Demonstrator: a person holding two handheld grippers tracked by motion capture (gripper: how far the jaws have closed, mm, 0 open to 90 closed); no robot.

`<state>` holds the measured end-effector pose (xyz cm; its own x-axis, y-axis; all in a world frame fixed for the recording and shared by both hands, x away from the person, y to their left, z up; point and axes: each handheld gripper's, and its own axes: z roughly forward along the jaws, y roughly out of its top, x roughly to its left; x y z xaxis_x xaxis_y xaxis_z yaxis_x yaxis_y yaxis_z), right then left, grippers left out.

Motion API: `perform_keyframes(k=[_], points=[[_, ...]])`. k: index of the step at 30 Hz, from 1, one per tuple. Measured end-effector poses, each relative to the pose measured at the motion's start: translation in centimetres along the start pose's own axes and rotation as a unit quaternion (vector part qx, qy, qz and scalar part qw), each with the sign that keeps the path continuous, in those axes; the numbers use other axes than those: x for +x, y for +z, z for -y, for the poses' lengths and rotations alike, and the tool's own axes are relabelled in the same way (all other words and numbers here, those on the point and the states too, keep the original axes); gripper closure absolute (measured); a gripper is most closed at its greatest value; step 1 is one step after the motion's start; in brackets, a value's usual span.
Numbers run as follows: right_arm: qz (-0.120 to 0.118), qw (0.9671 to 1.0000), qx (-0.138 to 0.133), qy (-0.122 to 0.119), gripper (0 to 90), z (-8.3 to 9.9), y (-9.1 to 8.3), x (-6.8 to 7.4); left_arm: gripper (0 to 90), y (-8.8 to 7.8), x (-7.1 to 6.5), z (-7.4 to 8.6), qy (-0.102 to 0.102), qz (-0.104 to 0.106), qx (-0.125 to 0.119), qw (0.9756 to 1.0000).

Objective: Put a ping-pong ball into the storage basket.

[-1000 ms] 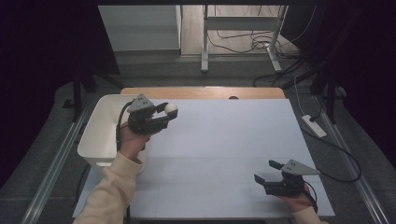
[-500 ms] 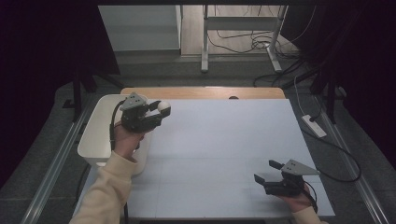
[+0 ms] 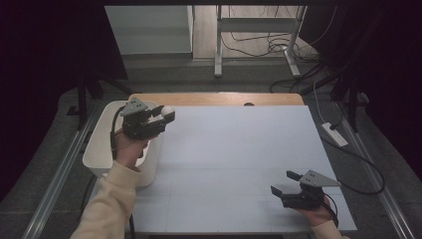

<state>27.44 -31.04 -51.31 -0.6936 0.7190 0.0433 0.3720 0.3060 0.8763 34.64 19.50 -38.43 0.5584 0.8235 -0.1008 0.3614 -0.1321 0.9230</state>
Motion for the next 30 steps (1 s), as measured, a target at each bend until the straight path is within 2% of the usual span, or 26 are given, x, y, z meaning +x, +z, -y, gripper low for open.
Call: perform_keyframes(k=[14, 30], points=[[0.000, 1.0000, 0.001, 0.000, 14.5, 0.0, 0.0, 0.0, 50.8, -0.5, 1.5, 0.4, -0.014, -0.024, 0.004, 0.9996], [-0.001, 1.0000, 0.000, 0.000, 14.4, 0.0, 0.1, 0.0, 50.8, -1.3, 3.7, 1.1, -0.033, -0.061, 0.010, 0.9975]])
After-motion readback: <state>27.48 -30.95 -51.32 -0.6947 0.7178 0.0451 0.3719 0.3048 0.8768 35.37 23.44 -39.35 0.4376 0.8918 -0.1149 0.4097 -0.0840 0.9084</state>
